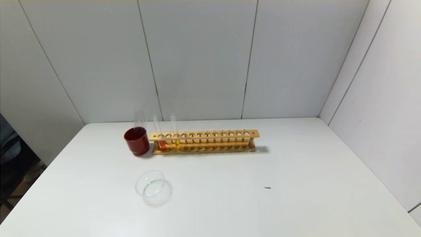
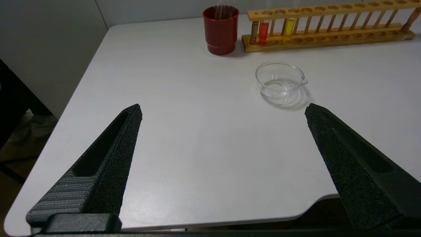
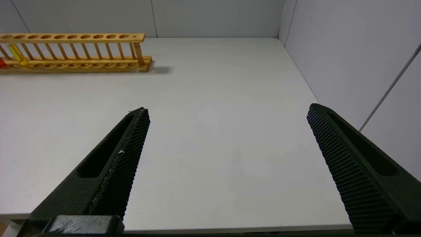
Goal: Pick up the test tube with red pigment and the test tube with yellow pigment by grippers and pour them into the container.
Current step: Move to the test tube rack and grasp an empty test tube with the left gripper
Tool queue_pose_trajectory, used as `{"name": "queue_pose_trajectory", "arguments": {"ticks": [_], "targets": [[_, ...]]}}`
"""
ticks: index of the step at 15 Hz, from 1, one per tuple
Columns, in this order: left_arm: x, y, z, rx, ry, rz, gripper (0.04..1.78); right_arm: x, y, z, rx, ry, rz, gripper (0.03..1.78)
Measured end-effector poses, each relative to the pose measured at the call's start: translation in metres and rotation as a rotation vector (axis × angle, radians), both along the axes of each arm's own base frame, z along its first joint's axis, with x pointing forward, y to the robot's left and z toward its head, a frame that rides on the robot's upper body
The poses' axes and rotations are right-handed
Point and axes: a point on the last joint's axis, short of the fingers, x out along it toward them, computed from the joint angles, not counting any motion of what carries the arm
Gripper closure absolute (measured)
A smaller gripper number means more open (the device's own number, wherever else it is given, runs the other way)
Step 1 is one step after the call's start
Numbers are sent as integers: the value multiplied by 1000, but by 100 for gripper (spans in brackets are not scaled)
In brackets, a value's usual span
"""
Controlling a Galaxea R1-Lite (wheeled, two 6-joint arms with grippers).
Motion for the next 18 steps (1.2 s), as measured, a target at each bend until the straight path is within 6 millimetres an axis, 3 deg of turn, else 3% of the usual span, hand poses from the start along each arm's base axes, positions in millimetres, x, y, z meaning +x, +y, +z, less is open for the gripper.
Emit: {"name": "queue_pose_trajectory", "arguments": {"ticks": [4, 7, 9, 12, 15, 18], "targets": [[-18, -1, 60, -2, 5, -49, 7, 0, 0, 0, 0, 0, 0, 6], [1, -1, 110, -5, 78, -67, 7, 0, 0, 0, 0, 0, 0, 6], [34, -2, 137, -10, 139, -74, 7, 0, 0, 0, 0, 0, 0, 6], [104, -2, 156, -35, 223, -74, 7, 0, 0, 0, 0, 0, 0, 6], [176, -3, 153, -73, 268, -21, 7, 0, 0, 0, 0, 0, 0, 6], [240, -12, 131, -56, 307, 74, 7, 0, 0, 0, 0, 0, 0, 6]]}}
